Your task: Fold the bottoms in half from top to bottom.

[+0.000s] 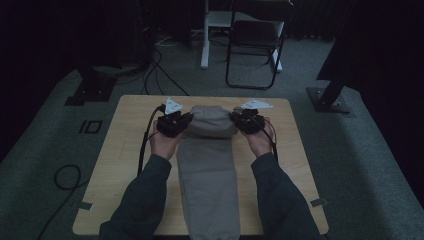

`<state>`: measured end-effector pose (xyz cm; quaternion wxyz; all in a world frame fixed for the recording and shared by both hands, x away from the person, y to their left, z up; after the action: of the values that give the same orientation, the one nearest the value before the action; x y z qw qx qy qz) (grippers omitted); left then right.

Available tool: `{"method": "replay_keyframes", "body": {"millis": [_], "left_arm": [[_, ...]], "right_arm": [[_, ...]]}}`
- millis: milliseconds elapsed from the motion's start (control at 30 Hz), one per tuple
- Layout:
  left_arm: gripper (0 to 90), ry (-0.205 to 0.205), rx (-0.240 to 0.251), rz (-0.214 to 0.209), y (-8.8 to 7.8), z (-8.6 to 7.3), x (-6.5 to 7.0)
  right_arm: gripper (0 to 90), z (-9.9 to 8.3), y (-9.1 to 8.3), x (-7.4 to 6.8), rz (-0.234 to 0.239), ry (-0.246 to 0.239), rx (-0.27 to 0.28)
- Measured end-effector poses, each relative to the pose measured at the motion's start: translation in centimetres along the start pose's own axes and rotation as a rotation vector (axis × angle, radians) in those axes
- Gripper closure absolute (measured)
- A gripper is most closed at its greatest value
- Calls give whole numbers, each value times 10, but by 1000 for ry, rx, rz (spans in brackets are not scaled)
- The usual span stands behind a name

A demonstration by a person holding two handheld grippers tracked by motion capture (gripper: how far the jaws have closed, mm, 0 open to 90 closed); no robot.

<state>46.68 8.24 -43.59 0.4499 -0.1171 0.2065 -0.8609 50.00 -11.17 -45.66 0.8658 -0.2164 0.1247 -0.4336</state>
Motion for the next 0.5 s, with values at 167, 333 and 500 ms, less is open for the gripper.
{"method": "replay_keyframes", "body": {"millis": [167, 333, 500], "left_arm": [[857, 24, 20, -12, -14, 7, 9], [855, -5, -17, -31, -14, -10, 12], [855, -14, -91, -66, -14, -52, 23]], "right_arm": [[863, 9, -21, -6, 5, -20, 43], [863, -1, -22, -11, 9, -37, 2], [862, -38, -17, -24, 27, -74, -83]]}}
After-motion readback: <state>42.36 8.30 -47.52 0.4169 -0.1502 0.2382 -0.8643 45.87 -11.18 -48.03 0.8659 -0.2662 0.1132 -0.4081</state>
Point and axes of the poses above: each handheld gripper's, and its own axes: y roughly forward along the jaws, z roughly out of its top, x roughly to its right, the point moved 8 cm from there along y, roughly forward along the jaws
